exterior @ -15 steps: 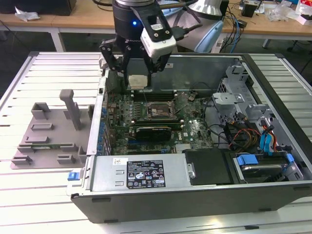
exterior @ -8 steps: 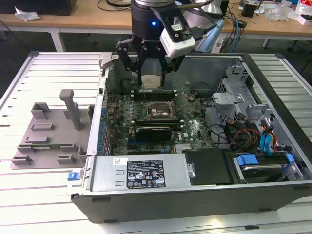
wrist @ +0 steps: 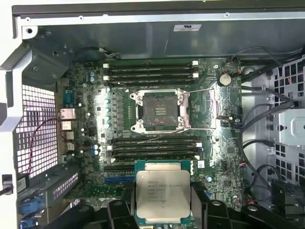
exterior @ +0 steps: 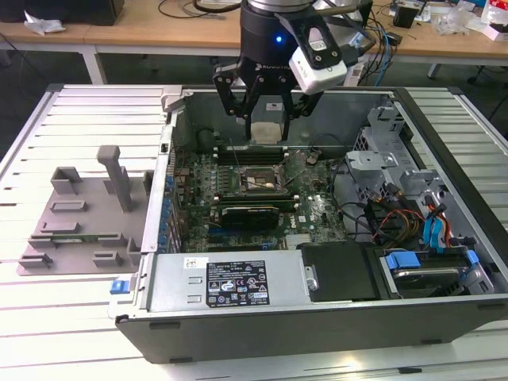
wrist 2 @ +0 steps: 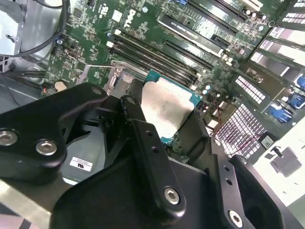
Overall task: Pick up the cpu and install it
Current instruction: 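Pick up the cpu and move it towards the insertion slot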
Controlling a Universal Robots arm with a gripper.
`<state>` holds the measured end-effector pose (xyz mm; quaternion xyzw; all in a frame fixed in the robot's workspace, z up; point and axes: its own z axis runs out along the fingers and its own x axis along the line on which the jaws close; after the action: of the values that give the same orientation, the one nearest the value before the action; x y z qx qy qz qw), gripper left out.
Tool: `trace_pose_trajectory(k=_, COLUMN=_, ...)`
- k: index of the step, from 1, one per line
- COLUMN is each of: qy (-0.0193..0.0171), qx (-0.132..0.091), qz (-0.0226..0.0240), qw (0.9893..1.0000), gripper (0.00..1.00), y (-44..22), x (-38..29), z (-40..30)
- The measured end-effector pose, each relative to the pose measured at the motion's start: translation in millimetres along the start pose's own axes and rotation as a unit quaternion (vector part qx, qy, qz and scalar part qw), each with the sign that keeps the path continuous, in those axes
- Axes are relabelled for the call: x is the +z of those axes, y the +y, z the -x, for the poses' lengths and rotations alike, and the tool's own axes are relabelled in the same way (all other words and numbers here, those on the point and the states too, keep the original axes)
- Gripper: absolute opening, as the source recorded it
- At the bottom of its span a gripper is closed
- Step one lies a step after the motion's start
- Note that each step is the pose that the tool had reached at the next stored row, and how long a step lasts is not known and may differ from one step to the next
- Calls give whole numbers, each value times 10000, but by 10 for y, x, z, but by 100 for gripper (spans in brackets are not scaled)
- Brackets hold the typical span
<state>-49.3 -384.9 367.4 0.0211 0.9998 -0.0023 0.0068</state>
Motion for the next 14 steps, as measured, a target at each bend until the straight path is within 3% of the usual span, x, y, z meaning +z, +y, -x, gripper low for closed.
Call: trace_pose_trajectory(k=14, qy=-6, qx=-8, qz=0, qw=10000, gripper=55, y=45, x=239, z=-6)
